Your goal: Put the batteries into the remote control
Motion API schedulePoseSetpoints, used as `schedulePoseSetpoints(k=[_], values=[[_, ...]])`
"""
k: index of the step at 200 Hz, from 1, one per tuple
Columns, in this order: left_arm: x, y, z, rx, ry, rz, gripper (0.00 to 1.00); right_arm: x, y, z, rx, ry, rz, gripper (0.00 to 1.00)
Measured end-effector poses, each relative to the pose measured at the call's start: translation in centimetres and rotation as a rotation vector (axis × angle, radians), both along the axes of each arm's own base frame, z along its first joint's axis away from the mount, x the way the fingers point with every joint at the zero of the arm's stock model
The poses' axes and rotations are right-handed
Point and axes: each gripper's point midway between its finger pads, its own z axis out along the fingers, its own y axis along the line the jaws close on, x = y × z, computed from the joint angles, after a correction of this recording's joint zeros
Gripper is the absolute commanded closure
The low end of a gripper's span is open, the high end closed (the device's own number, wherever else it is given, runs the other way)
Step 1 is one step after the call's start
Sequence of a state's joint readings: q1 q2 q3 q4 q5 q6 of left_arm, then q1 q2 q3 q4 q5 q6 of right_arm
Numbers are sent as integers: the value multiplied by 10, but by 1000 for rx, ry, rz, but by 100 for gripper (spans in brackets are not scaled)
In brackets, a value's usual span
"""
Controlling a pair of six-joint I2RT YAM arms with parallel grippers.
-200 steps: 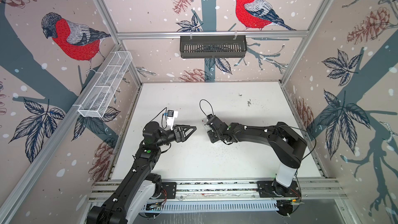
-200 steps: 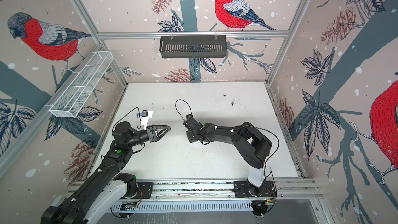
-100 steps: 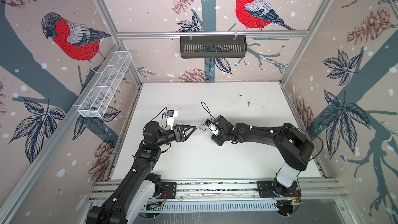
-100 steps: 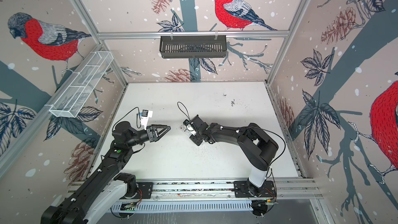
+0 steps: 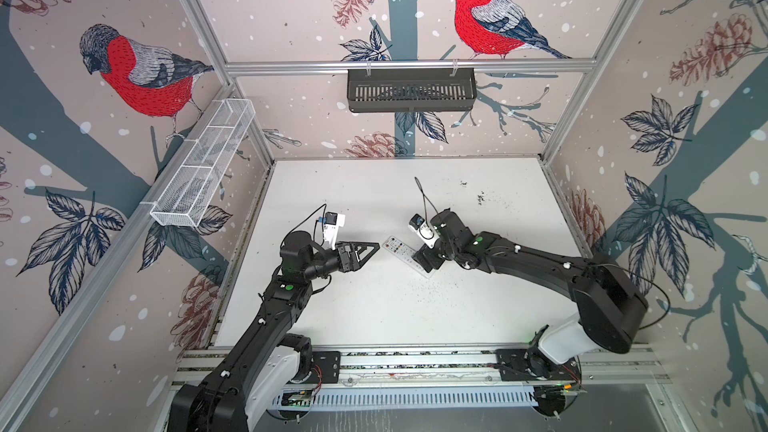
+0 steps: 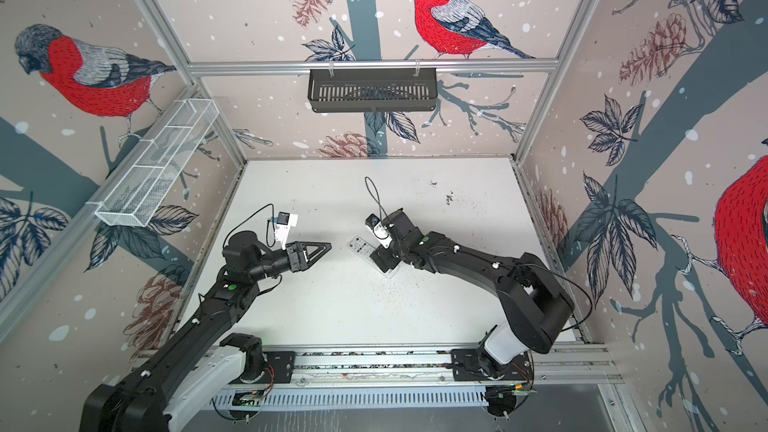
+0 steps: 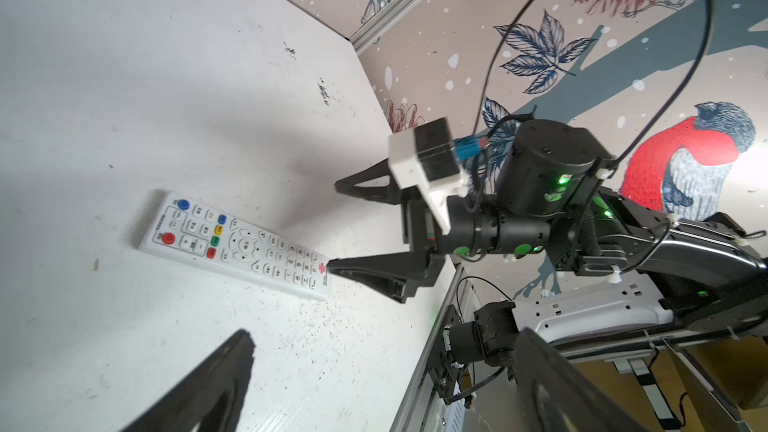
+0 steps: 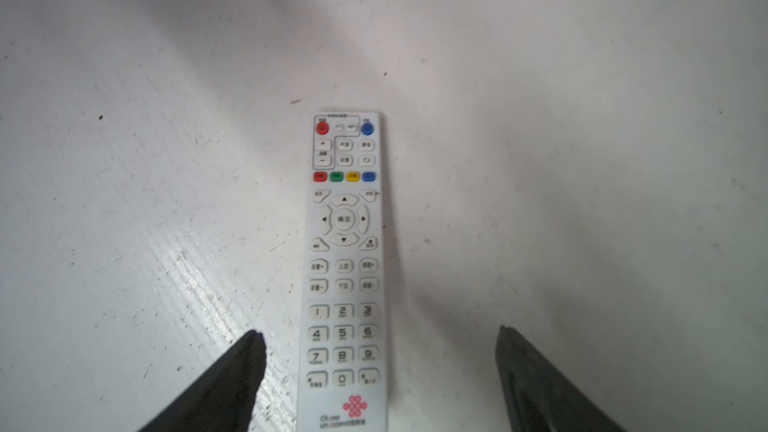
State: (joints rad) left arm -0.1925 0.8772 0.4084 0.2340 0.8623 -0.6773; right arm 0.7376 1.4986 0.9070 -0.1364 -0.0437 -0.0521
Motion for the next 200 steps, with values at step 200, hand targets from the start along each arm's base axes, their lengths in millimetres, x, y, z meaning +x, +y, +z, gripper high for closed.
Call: schedulePoseSetpoints(k=[200], values=[[94,221,-72,918,-84,1205,4,90,-292,6,114,-486,-964,0]])
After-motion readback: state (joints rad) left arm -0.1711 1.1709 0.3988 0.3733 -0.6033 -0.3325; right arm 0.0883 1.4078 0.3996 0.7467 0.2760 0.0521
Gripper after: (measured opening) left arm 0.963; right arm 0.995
